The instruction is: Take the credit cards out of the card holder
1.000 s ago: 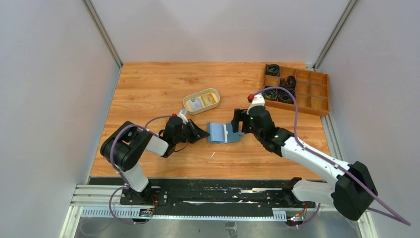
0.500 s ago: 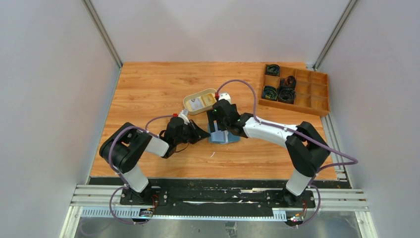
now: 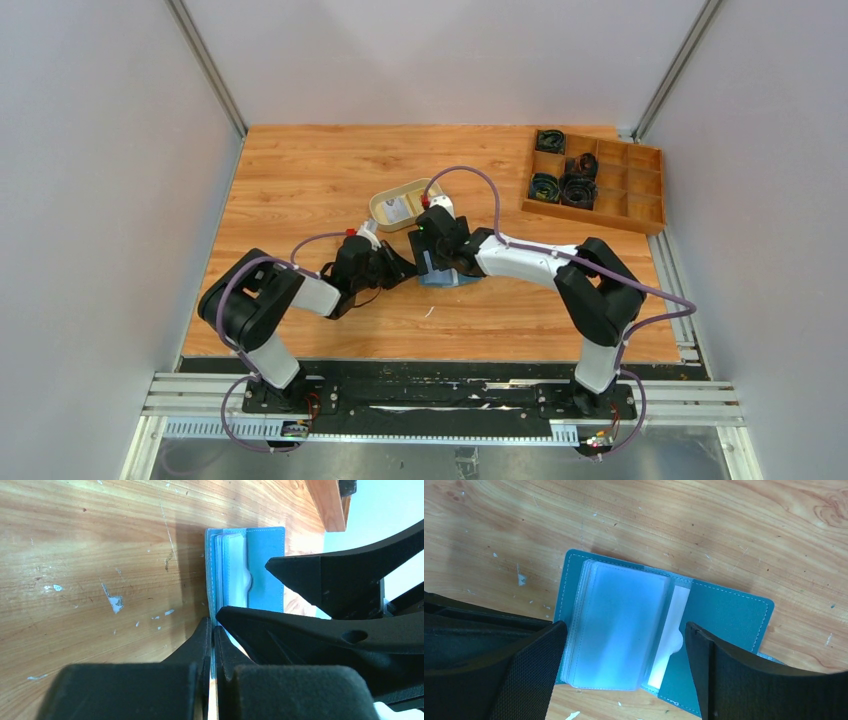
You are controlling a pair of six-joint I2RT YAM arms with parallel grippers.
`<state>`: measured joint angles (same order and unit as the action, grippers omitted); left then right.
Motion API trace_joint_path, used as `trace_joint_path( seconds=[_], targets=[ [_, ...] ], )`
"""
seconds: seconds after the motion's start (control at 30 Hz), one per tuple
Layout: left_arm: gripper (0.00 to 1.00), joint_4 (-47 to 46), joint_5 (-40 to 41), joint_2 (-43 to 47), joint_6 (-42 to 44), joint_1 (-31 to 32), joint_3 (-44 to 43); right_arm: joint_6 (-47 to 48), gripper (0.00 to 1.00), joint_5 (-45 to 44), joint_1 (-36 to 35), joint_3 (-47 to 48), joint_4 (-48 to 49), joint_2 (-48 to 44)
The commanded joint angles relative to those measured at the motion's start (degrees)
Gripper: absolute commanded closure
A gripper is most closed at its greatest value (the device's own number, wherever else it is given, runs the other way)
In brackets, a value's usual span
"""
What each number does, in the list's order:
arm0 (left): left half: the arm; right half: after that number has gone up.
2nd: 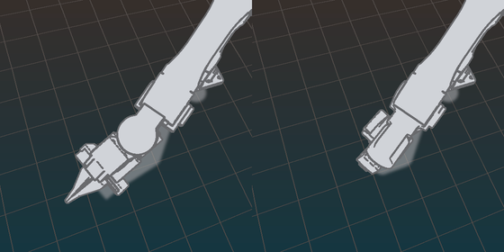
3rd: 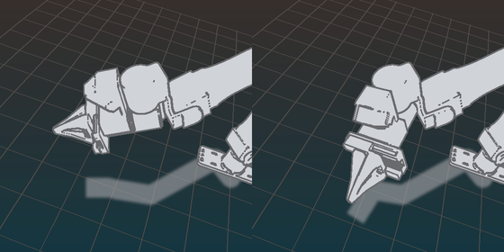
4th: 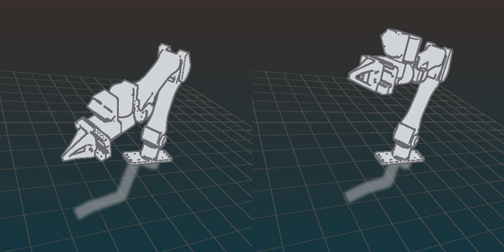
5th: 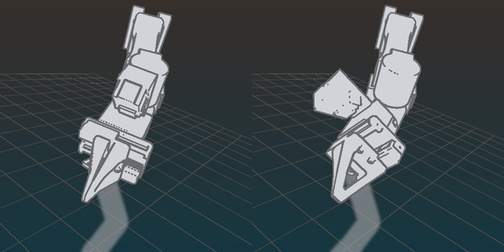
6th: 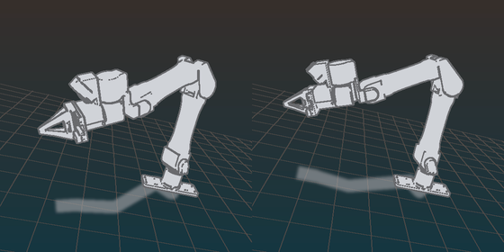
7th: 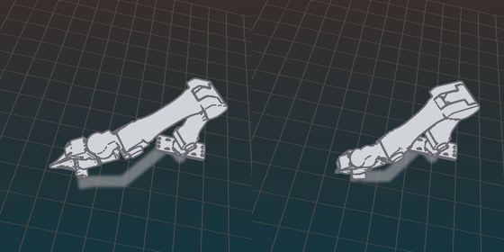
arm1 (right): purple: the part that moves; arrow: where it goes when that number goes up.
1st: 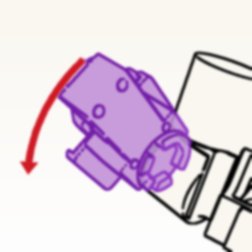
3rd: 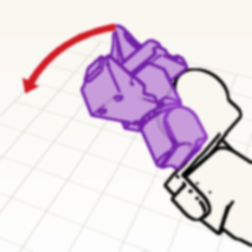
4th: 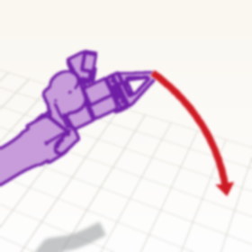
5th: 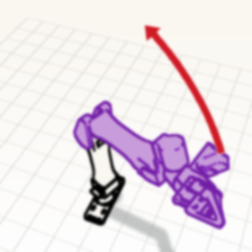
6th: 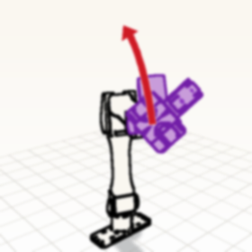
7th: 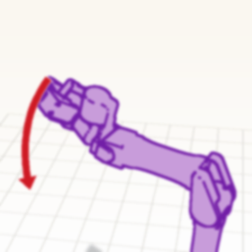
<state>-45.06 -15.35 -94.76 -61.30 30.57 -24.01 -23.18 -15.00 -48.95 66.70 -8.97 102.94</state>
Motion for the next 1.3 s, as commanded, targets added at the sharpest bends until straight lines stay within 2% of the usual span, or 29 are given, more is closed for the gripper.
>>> trace_joint_path(
  seconds=[0.0,0.37,0.73,0.9,1.07,1.27],
  targets=[
    [1.00,-0.1,2.5,2.2,1.2,0.4,0.2,-0.3,0.08,-1.0,-0.8,0.2,-2.8,1.3],
    [1.00,0.5,3.8,3.3,1.7,0.4,1.0,4.5,0.05,-3.9,-1.0,2.3,-6.6,4.3],
    [1.00,2.3,4.9,4.8,2.7,0.3,1.1,9.0,0.02,-12.9,-1.1,5.1,-13.0,6.6],
    [1.00,2.3,5.2,4.9,2.8,0.4,1.2,9.8,0.01,-14.2,-1.1,5.2,-14.6,7.6],
    [1.00,2.3,5.2,4.5,2.8,0.3,1.2,11.0,0.01,-13.4,-1.1,5.2,-13.2,6.8],
    [1.00,2.3,4.9,3.5,3.1,0.4,0.8,18.0,0.00,-12.7,-1.1,6.6,-8.7,1.8]
  ],
)
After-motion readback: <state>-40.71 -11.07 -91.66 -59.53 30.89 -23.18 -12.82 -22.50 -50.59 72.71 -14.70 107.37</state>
